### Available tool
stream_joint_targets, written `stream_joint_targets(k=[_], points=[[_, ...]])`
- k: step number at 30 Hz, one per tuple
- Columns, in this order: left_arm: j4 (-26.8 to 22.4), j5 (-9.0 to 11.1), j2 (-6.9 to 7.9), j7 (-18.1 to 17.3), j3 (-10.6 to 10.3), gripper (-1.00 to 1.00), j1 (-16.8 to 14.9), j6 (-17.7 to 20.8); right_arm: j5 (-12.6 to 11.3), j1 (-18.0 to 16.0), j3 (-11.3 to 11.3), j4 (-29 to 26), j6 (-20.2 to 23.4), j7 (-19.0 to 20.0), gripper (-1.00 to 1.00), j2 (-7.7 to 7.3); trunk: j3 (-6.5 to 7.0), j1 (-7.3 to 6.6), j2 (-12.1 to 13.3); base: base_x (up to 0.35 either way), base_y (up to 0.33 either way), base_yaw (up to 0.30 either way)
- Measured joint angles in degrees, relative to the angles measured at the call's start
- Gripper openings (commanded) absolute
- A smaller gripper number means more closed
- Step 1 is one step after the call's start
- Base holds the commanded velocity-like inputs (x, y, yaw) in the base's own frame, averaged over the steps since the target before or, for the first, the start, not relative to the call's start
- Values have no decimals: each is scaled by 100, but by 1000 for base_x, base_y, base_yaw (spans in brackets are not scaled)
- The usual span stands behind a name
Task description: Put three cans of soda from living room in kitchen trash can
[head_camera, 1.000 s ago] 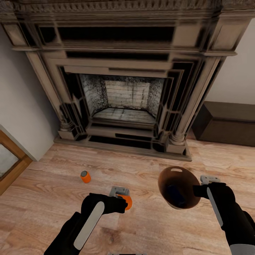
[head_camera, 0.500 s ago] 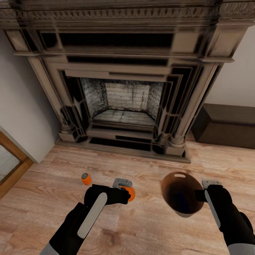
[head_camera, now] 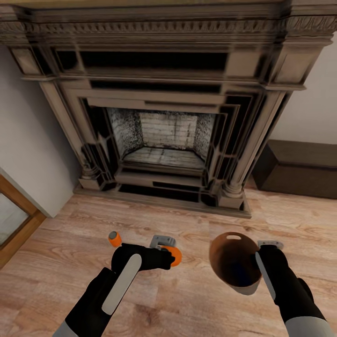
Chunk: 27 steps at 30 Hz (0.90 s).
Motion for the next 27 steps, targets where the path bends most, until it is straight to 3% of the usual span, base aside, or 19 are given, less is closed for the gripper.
stream_joint_targets(k=[6, 10, 16, 19, 23, 26, 27], points=[[-3, 176, 8, 0, -10, -100, 0, 0, -25, -18, 56, 81, -207, -288, -100, 65, 108, -132, 241, 0, 0, 0], [-3, 310, 13, 0, -17, -100, 0, 0, 22, -63, 67, 189, -425, -796, -100, 217, 179, -220, 401, 0, 0, 0], [-6, 349, 8, 0, -18, -100, 0, 1, -47, -83, 72, 284, -531, -1112, -100, 301, 287, -351, 642, 0, 0, 0], [-3, 367, 0, -2, -14, -100, 0, 0, -119, -94, 76, 424, -781, -1427, -100, 319, 341, -417, 762, 0, 0, 0], [-5, 541, -2, -7, -32, -100, 1, -1, 88, -120, 106, 510, -867, -1785, -100, 384, 413, -505, 922, 0, 0, 0], [-6, 670, 4, -9, -45, -100, 0, 0, -216, -129, 162, 638, -1018, -1841, -100, 473, 467, -571, 1043, 0, 0, 0], [-6, 715, 4, -9, -50, -100, 0, -1, -214, -138, 181, 704, -1048, -1861, -100, 497, 485, -593, 1083, 0, 0, 0]])
